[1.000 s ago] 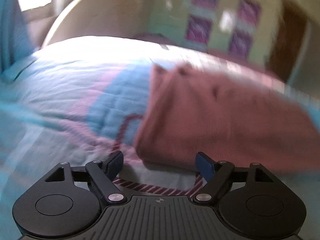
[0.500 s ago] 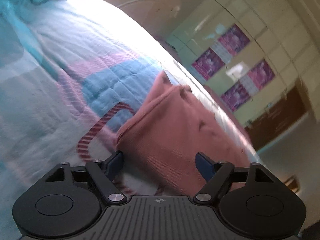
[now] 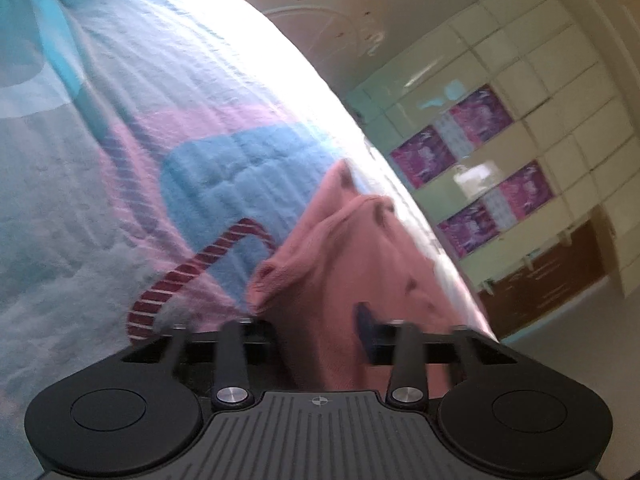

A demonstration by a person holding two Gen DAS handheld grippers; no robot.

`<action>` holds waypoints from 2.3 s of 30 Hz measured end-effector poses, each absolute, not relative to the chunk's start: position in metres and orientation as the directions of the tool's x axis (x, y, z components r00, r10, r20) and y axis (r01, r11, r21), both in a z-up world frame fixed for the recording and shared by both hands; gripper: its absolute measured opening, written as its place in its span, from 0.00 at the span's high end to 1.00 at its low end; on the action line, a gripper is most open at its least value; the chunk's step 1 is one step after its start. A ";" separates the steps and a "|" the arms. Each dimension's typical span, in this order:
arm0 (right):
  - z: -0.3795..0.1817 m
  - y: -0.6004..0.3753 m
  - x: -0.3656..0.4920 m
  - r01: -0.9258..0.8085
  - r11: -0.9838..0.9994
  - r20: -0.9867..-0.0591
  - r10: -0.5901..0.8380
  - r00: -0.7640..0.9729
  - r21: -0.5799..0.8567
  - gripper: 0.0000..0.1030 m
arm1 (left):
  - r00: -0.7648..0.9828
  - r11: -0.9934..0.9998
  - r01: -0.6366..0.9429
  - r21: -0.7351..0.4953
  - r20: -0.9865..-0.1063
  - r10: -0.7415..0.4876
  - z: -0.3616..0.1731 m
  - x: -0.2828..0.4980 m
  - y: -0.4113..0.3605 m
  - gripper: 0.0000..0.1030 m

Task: Fold small clothes

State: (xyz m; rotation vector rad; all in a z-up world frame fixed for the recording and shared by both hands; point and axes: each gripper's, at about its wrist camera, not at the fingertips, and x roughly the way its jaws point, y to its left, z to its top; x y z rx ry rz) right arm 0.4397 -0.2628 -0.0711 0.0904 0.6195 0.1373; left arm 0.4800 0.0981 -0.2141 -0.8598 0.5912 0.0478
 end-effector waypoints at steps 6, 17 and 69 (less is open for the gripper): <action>-0.087 -0.235 0.485 -0.157 0.977 -0.597 0.211 0.774 0.142 0.96 | 0.843 0.621 -0.265 -0.738 -0.490 -0.222 -0.223 0.484 0.106 0.92; -0.126 -0.194 0.527 -0.242 0.970 -0.716 0.191 0.672 0.032 0.99 | 0.856 0.584 -0.263 -0.768 -0.465 -0.227 -0.224 0.483 0.110 0.93; -0.117 -0.406 0.492 -0.038 0.922 -0.723 0.327 0.609 0.385 0.85 | 0.628 0.939 0.176 -0.294 -0.701 -0.338 -0.121 0.559 -0.151 0.72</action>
